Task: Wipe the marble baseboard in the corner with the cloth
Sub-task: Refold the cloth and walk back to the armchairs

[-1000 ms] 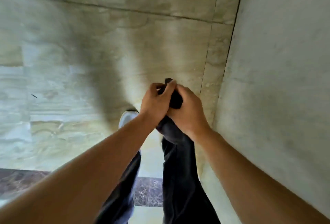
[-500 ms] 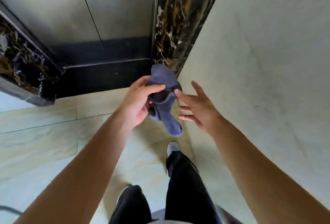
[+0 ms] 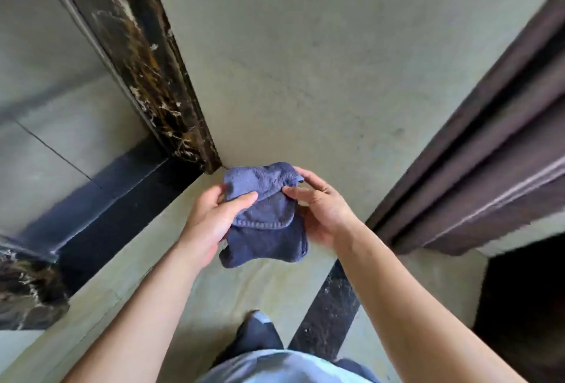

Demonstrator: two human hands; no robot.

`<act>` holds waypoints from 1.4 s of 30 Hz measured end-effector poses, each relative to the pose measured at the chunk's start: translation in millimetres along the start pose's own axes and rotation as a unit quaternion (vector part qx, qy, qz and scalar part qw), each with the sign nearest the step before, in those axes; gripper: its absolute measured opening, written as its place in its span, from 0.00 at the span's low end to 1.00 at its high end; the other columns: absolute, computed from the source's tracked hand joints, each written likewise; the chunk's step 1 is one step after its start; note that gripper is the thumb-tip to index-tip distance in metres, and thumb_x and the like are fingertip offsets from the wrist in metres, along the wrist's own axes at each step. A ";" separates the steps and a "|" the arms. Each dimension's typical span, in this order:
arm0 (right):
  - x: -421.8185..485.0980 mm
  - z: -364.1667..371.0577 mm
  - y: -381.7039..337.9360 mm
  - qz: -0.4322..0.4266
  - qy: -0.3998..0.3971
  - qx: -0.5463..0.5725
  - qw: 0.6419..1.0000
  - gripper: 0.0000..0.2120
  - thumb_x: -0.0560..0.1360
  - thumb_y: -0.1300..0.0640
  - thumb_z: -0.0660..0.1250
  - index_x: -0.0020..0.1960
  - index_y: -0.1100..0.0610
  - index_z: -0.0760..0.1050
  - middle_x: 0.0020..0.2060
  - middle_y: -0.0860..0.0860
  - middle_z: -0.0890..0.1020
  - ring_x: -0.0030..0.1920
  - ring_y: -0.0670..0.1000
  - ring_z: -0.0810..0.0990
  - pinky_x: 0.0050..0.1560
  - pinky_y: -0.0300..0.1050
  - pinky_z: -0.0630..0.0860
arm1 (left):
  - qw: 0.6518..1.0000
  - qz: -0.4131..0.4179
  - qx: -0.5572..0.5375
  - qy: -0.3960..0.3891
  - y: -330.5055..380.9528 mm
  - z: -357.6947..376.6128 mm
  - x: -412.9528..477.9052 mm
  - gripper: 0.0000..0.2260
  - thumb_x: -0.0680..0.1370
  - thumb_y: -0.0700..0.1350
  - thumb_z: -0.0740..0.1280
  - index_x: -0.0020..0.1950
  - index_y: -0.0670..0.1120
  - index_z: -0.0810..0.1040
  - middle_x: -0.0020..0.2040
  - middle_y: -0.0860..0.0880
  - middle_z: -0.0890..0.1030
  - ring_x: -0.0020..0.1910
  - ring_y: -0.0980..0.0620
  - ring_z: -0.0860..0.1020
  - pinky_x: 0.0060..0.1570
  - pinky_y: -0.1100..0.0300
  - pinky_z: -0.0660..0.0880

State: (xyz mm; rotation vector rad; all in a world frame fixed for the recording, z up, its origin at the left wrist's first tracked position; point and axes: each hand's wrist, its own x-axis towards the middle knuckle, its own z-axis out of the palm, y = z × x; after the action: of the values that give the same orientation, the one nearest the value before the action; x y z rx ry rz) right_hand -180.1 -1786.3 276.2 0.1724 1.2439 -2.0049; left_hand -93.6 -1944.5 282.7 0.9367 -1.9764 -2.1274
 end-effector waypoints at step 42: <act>-1014.7 -823.9 130.8 -0.272 0.628 0.459 0.567 0.26 0.71 0.80 0.63 0.66 0.64 0.71 0.44 0.60 0.84 0.37 0.50 0.86 0.36 0.41 0.83 | 0.537 -0.157 0.332 -0.759 -369.8 998.9 -814.0 0.20 0.72 0.31 0.72 0.63 0.43 0.80 0.59 0.42 0.85 0.57 0.43 0.83 0.54 0.52 0.80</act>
State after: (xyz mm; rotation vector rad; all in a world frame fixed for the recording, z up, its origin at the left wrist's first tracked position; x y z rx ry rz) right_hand 405.0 -610.8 238.0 2.3224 0.6956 -2.9606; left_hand 202.2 -638.8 213.6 -1.5610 -3.5620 -2.5182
